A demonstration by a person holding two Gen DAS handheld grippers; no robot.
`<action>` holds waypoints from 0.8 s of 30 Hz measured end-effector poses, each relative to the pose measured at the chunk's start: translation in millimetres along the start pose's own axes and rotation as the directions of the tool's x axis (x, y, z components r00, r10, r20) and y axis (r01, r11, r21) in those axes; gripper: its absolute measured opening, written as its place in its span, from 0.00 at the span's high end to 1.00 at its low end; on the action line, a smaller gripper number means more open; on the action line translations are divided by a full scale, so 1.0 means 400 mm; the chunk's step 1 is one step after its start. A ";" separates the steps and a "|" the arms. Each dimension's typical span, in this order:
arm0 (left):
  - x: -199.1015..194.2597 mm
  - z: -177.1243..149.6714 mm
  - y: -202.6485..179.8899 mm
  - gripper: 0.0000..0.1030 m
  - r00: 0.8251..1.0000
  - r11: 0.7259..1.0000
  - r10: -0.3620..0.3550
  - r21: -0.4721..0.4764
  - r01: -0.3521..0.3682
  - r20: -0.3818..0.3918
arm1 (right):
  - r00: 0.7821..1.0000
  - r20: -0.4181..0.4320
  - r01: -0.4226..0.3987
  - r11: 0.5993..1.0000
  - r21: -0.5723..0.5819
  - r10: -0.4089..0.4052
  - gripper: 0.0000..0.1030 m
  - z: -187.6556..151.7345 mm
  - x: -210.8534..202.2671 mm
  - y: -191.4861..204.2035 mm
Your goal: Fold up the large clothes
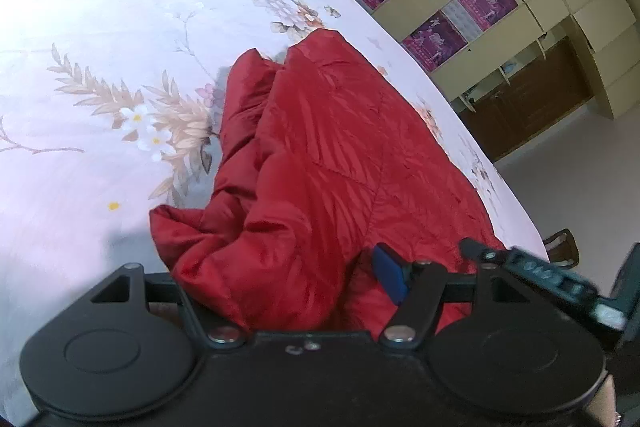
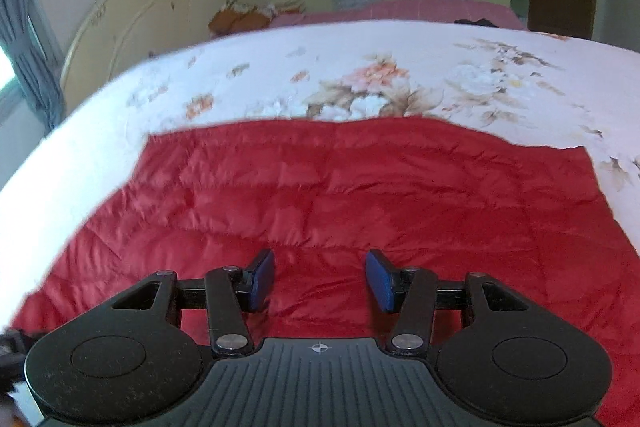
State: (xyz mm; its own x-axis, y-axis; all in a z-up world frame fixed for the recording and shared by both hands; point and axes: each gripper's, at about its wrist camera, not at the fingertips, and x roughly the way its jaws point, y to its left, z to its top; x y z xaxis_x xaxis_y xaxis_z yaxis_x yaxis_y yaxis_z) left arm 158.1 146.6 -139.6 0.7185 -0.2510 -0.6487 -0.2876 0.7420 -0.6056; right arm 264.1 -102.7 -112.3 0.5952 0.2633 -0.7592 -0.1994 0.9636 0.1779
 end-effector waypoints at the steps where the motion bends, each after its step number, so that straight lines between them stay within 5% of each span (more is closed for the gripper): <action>1: 0.000 0.000 0.001 0.36 1.000 1.000 -0.003 0.001 0.003 0.002 | 1.000 -0.010 0.009 1.000 -0.012 -0.009 0.50 -0.008 0.011 0.004; 17: -0.010 -0.004 0.013 0.69 0.999 0.999 -0.039 0.034 0.038 0.022 | 0.997 -0.058 0.049 0.987 -0.153 -0.058 0.50 -0.077 0.013 0.053; 24: -0.039 -0.003 -0.053 0.75 0.997 0.987 -0.029 0.159 0.017 0.071 | 0.994 -0.098 0.034 0.979 -0.203 -0.055 0.50 -0.059 0.064 0.062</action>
State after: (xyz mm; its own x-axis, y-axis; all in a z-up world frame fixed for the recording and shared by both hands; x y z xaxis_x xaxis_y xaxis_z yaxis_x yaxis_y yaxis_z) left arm 152.2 134.0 -117.3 0.7696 -0.2274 -0.5967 -0.1711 0.8268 -0.5358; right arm 255.9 -73.2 -142.0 0.5260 0.2039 -0.8257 -0.3327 0.9428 0.0208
